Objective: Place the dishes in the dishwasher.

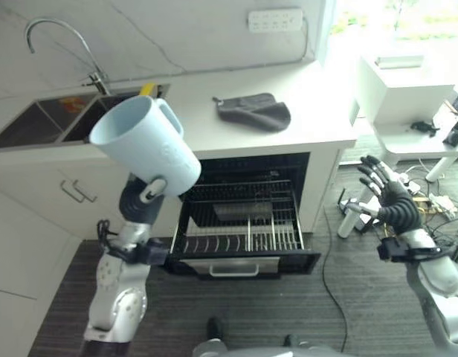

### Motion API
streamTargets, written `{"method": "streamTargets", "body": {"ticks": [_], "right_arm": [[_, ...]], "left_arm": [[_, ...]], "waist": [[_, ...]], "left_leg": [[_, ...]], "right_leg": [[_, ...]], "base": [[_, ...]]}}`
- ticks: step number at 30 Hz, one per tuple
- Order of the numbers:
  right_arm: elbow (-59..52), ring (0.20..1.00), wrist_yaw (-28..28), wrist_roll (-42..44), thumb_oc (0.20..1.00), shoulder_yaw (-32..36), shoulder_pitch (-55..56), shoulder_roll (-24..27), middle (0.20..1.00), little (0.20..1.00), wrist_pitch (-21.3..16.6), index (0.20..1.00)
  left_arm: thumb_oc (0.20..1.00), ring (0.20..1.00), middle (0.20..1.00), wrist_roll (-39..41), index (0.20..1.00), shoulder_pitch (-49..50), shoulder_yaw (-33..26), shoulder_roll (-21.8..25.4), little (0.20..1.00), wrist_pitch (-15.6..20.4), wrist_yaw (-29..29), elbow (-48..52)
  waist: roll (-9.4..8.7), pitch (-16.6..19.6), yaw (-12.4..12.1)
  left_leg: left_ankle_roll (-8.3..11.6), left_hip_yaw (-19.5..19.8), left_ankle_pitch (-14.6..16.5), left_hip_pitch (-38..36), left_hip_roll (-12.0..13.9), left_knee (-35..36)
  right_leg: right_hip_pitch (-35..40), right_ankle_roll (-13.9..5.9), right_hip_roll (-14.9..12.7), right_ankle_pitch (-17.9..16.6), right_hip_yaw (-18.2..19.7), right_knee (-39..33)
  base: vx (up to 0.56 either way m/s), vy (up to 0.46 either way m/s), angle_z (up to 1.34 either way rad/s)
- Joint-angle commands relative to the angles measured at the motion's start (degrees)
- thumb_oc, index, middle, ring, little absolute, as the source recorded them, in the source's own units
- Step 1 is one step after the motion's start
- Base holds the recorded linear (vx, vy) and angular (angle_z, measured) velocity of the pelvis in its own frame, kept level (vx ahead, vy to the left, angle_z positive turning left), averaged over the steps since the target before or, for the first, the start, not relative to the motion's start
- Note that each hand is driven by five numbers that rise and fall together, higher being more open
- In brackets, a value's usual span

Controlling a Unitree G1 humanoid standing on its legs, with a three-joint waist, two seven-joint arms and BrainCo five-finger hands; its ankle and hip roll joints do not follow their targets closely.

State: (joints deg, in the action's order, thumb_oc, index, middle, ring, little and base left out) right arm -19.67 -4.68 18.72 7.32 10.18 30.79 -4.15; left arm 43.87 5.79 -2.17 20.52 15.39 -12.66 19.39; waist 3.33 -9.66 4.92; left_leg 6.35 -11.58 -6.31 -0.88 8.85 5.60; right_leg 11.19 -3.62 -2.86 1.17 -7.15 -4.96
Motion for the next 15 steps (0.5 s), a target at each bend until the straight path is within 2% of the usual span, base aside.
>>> {"method": "streamTargets", "body": {"ticks": [1,4,5,6,7,8,11,12,13,15], "right_arm": [[-3.7,1.0,-0.3,1.2,1.0,0.8,-2.3,-0.9,1.0,1.0,-2.9,1.0],[-3.6,1.0,0.6,1.1,1.0,0.5,-2.9,-1.8,1.0,1.0,-2.1,1.0],[-3.6,1.0,0.5,1.1,1.0,0.5,-2.9,-2.2,1.0,1.0,-2.0,1.0],[-3.7,1.0,0.3,1.2,1.0,0.6,-2.7,-2.5,1.0,1.0,-2.1,1.0],[-4.3,1.0,-0.6,1.9,1.0,0.7,-1.7,-3.4,1.0,1.0,-2.3,1.0],[-4.3,1.0,-1.0,2.3,1.0,0.6,-1.5,-3.6,1.0,1.0,-2.3,1.0],[-4.0,1.0,-1.9,3.0,1.0,-0.4,-1.8,-3.5,1.0,1.0,-2.5,1.0],[-3.9,1.0,-1.9,3.8,1.0,-0.6,-2.1,-3.2,1.0,1.0,-2.3,1.0],[-2.8,1.0,-1.8,5.5,1.0,-2.1,-4.3,-2.7,1.0,1.0,-2.4,1.0],[-2.2,1.0,-1.9,6.2,1.0,-3.2,-6.0,-2.2,1.0,1.0,-2.1,1.0]], "left_arm": [[0.2,0.2,0.2,0.2,0.2,-2.5,-2.1,3.4,0.2,3.4,0.3,3.0],[0.2,0.2,0.2,-1.5,0.2,-4.4,-2.3,3.7,0.2,1.2,0.3,3.6],[0.2,0.2,0.2,-2.4,0.2,-4.8,-2.1,3.9,0.2,0.7,0.3,3.7],[0.2,0.2,0.2,-3.0,0.2,-4.9,-2.0,3.9,0.2,0.5,0.5,3.8],[0.2,0.2,0.2,-5.7,0.2,-4.9,-2.1,4.3,0.2,-0.3,0.9,3.8],[0.2,0.2,0.2,-7.4,0.2,-5.0,-1.9,4.5,0.2,-0.2,1.8,3.8],[0.2,0.2,0.2,-11.4,0.2,-6.5,-0.7,5.5,0.2,-2.3,5.5,3.1],[0.2,0.2,0.2,-13.0,0.2,-6.9,-0.4,5.9,0.2,-2.9,6.4,2.6],[0.2,0.2,0.2,-17.4,0.2,-7.9,1.1,6.7,0.2,-2.7,9.1,1.4],[0.2,0.2,0.2,-21.2,0.2,-7.9,2.0,7.2,0.2,-2.7,10.6,0.8]], "waist": [[-3.58,2.4,-1.0],[-4.65,2.7,-1.9],[-5.15,2.8,-2.2],[-5.33,2.7,-2.2],[-5.55,2.4,-2.1],[-5.66,2.3,-2.0],[-5.89,2.2,-1.8],[-5.96,2.0,-1.7],[-6.05,1.5,-1.4],[-6.02,1.2,-1.4]], "left_leg": [[-1.94,0.1,2.3,-0.6,-2.6,-0.6],[-3.69,0.6,3.3,-1.3,-4.3,-0.6],[-4.47,0.9,3.6,-1.3,-5.1,-0.6],[-4.87,0.9,3.8,-1.4,-5.4,-0.6],[-5.74,1.1,4.1,-1.7,-5.9,-0.6],[-5.81,1.1,4.2,-1.8,-5.9,-0.6],[-5.42,1.1,4.5,-2.0,-5.8,-0.6],[-5.32,1.0,4.8,-2.2,-5.8,-0.6],[-5.14,0.8,5.7,-2.9,-5.7,-0.6],[-5.24,0.5,6.5,-3.6,-5.5,-0.6]], "right_leg": [[0.5,-4.11,-4.0,0.2,-2.3,1.3],[-0.5,-5.16,-5.5,1.0,-2.7,5.6],[-1.3,-5.38,-5.8,0.2,-2.5,8.7],[-2.1,-5.45,-5.8,-0.1,-2.1,10.6],[-4.9,-5.35,-5.0,-1.0,-1.2,16.7],[-5.8,-5.19,-4.9,-1.1,-1.0,17.1],[-6.2,-4.58,-4.2,0.2,-1.7,11.1],[-6.4,-4.69,-4.3,-0.6,-1.9,8.5],[-7.8,-5.21,-5.3,-4.8,-2.5,3.5],[-8.0,-5.84,-5.6,-6.3,-2.0,1.7]], "base": [[0.12,0.334,-0.02],[0.13,0.338,0.22],[0.11,0.286,0.18],[0.09,0.314,0.14],[0.05,0.21,0.16],[0.05,0.174,0.09],[0.01,-0.021,-0.09],[-0.03,-0.175,-0.16],[-0.03,-0.189,-0.2],[-0.02,-0.26,-0.06]]}}
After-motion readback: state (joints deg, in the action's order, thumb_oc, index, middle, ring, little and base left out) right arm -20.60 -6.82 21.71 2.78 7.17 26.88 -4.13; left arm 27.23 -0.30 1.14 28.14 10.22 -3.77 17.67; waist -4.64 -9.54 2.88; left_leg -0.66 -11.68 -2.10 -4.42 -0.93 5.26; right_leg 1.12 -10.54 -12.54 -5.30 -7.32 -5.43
